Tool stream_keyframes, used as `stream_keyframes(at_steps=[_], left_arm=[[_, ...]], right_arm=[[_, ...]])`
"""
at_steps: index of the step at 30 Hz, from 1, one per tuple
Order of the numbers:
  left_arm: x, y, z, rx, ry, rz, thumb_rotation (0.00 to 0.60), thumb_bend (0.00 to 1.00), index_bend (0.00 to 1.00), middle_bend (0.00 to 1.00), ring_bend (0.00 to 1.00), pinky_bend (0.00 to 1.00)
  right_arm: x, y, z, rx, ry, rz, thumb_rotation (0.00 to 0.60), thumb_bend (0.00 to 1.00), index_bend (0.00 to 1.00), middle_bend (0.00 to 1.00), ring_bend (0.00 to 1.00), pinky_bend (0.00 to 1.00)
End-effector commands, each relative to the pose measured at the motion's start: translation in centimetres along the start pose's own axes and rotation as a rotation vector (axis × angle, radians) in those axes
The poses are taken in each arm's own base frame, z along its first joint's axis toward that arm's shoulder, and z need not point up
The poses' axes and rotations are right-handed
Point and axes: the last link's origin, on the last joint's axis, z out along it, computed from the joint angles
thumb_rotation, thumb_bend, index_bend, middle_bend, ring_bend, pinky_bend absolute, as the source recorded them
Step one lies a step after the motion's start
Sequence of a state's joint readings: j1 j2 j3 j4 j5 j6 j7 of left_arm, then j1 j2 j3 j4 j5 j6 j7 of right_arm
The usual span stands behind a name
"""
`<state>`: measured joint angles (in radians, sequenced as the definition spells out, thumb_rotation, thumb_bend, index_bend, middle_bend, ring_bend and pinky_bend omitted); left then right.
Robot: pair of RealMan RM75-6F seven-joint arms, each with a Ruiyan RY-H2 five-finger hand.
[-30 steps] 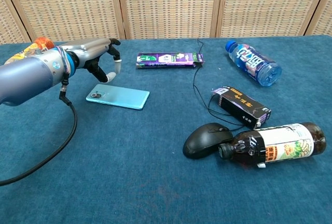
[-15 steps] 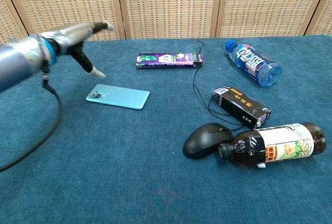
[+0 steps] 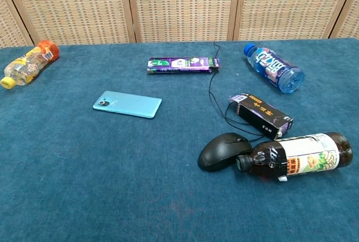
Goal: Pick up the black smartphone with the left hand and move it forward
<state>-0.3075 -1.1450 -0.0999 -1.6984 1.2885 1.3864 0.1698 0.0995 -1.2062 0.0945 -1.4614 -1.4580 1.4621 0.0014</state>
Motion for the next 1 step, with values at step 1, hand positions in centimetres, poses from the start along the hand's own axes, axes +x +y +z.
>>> stream_keyframes(at_steps=[1], left_arm=[[0.27, -1.36, -3.28, 0.045, -0.022, -0.004, 0.600, 0.00, 0.00, 0.00, 0.00, 0.00]], right_arm=[[0.09, -0.02, -0.07, 0.002, 0.002, 0.001, 0.600, 0.00, 0.00, 0.00, 0.00, 0.00]])
